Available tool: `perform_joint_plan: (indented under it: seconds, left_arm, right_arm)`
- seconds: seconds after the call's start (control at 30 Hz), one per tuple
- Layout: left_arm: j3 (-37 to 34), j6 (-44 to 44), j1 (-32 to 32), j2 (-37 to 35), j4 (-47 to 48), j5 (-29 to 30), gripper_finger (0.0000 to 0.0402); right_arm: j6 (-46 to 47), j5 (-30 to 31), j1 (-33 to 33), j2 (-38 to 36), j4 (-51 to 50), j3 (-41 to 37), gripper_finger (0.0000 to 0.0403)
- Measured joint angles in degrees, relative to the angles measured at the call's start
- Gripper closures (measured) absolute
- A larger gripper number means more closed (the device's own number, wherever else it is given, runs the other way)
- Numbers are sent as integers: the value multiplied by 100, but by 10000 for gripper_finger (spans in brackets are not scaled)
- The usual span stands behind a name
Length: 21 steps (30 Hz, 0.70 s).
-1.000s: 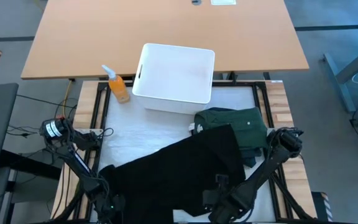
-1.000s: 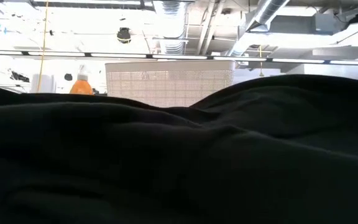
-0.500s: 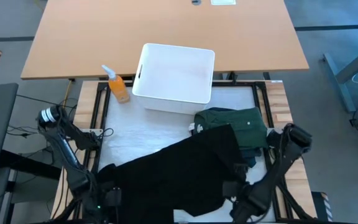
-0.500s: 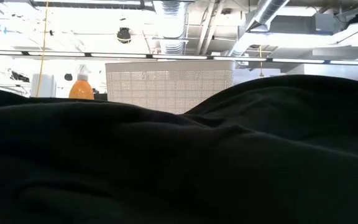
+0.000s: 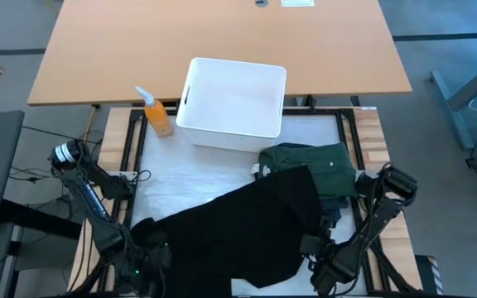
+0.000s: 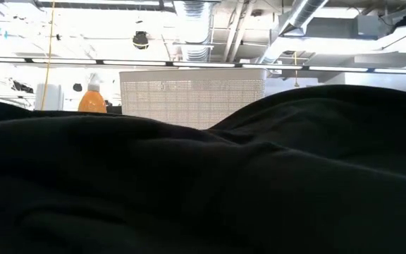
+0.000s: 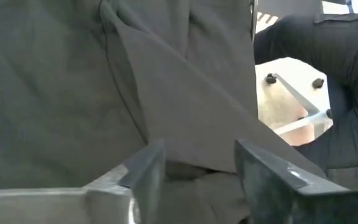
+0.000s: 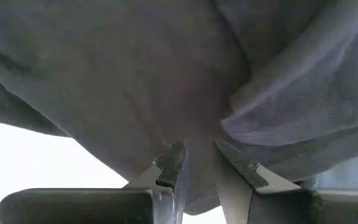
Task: Fold laundry
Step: Fold the black shirt from the white laundry organizer
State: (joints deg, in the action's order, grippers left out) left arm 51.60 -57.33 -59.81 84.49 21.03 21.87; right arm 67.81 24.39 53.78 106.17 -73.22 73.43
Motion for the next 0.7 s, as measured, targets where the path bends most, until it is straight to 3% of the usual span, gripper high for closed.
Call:
perform_joint_plan:
  seconds: [0.2,0.47,0.7]
  left_arm:
    - [2,197,30,0,7,-15,177]
    - [2,314,37,0,10,-10,169]
    - [4,340,35,0,17,-6,169]
  right_arm:
    - [120,-22,-84,-2,-177,93,300]
    - [-80,-442,-304,-4,-444,550,298]
    - [-196,-520,-561,-9,-1064,1007,236]
